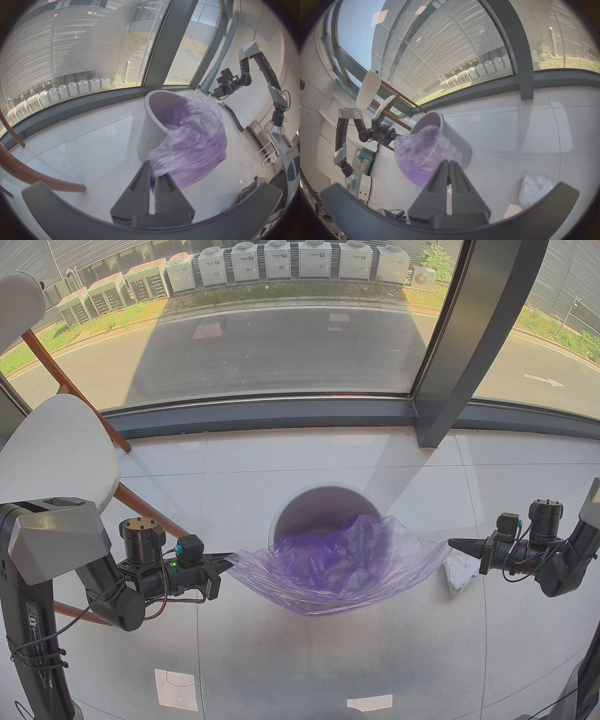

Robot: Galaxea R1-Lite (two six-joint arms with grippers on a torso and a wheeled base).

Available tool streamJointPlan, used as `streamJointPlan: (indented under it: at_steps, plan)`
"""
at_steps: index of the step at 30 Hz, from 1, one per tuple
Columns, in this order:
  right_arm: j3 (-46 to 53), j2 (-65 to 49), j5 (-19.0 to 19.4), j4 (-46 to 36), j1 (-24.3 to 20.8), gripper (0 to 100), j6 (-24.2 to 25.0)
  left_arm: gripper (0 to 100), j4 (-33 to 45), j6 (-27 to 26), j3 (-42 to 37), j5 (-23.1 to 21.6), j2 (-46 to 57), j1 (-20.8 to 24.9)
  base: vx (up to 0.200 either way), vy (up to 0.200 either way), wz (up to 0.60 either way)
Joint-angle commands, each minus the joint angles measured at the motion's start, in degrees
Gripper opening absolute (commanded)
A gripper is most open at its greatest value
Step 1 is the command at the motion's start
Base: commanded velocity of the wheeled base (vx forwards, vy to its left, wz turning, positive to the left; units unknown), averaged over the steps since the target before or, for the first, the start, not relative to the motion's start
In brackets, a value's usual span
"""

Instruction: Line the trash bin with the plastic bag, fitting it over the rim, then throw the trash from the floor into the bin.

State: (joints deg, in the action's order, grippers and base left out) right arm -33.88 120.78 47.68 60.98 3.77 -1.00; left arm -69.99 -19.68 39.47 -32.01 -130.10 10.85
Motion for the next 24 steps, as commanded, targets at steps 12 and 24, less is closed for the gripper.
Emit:
streamJointPlan:
  at_steps: [12, 24]
  plan:
    - [-4.1, 4.5, -1.4, 0.0, -0.8, 0, -0.1, 0, -0.1, 1.2, 8.2, 2.0, -5.8, 0.4, 0.0, 0.0, 0.0]
    - [-2.2, 4.5, -2.0, 0.1, -2.2, 0, -0.1, 0, -0.4, 12.3, 11.8, 2.9, -5.4, 3.4, 0.0, 0.0, 0.0]
